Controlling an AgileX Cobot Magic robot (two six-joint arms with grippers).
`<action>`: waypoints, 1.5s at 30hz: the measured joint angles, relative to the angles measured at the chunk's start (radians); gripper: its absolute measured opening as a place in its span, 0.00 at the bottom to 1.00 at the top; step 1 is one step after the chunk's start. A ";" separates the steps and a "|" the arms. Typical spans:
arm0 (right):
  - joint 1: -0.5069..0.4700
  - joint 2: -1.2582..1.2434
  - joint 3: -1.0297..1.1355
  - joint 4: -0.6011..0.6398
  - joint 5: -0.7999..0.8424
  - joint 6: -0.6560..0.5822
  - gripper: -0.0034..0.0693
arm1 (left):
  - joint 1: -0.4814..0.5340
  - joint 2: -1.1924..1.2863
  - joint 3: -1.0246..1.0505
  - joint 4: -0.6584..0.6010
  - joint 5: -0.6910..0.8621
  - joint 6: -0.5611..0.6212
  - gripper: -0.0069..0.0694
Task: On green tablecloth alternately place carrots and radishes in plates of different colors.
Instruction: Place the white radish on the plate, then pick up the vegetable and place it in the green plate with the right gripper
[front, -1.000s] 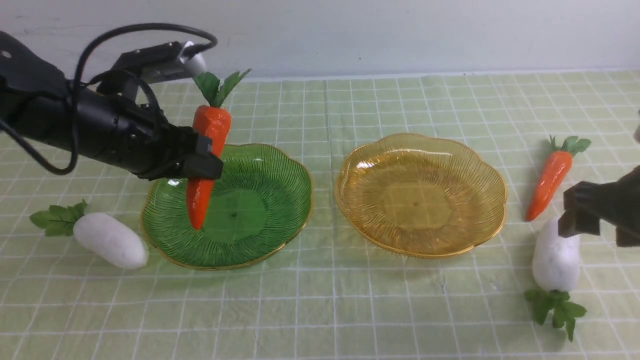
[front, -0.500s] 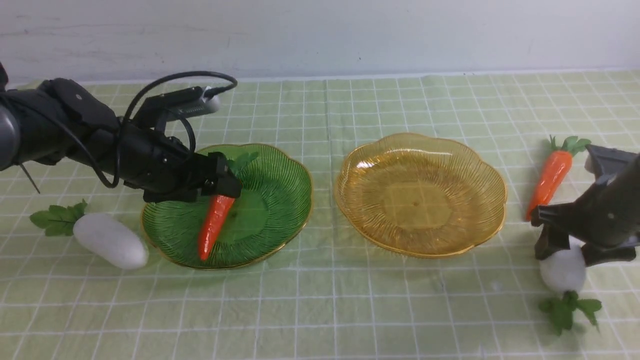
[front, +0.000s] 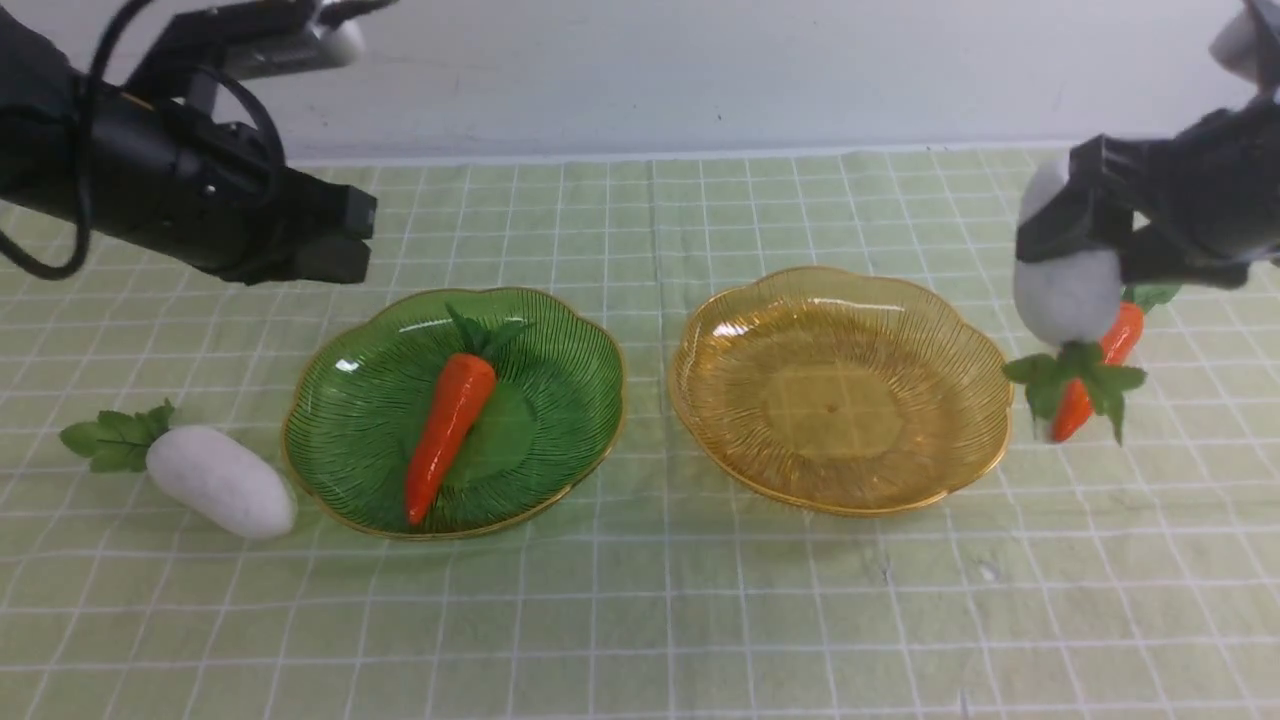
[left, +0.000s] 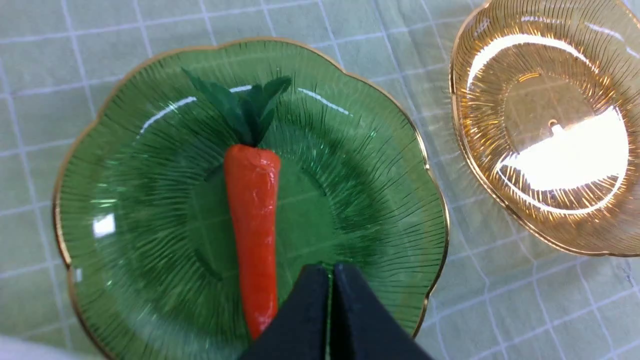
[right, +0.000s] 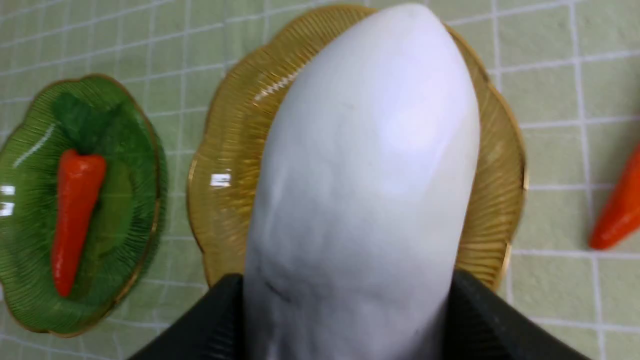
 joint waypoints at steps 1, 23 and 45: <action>0.014 0.016 -0.015 0.011 -0.008 -0.007 0.66 | 0.016 -0.016 0.000 0.004 0.020 -0.007 0.08; 0.097 0.446 -0.308 -0.101 0.099 0.012 0.85 | 0.273 -0.054 0.179 0.011 0.101 -0.066 0.08; -0.103 0.660 -0.496 -0.488 0.085 0.369 0.88 | 0.273 -0.202 0.181 0.016 0.237 -0.048 0.08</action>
